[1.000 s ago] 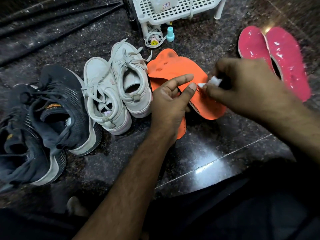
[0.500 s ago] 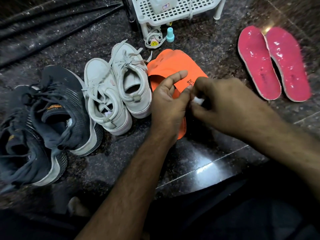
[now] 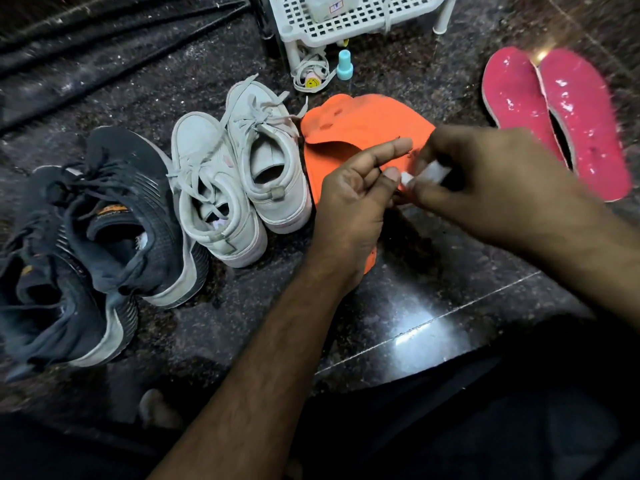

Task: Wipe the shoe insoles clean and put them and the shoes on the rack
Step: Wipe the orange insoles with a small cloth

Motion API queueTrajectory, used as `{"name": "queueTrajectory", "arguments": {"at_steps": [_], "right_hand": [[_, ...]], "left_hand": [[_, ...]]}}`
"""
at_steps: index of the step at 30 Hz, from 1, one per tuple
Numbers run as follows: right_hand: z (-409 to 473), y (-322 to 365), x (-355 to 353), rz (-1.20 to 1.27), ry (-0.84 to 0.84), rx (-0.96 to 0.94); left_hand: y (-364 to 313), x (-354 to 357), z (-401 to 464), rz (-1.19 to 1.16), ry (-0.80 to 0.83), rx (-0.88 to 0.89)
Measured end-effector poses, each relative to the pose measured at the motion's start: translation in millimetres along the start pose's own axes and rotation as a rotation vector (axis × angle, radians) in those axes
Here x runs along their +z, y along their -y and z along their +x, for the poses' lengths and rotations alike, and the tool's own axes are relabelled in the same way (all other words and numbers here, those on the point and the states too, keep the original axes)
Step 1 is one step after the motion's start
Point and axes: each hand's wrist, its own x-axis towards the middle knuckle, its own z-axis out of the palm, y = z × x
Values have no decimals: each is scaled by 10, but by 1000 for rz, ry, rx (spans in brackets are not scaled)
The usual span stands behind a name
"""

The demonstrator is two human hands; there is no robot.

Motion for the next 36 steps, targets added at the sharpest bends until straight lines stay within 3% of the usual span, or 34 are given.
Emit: {"name": "queueTrajectory", "arguments": {"at_steps": [3, 8, 14, 19, 22, 27, 31, 36], "right_hand": [[17, -65, -111, 7, -33, 86], [-108, 155, 46, -59, -9, -16], [-32, -51, -225, -139, -140, 131], [-126, 214, -30, -55, -28, 4], [-103, 119, -197, -39, -56, 23], [-90, -62, -349, -81, -182, 94], [-165, 68, -217, -74, -105, -24], [-72, -169, -343, -79, -233, 113]], "left_hand": [[-23, 2, -7, 41, -1, 14], [-88, 40, -46, 2, -9, -38], [-108, 75, -51, 40, -49, -30], [-180, 127, -51, 17, -99, -5], [-248, 164, -60, -28, -110, 20], [-251, 202, -56, -43, -86, 62], [-238, 181, -69, -60, -44, 64], [-285, 222, -125, -4, 12, 55]]}}
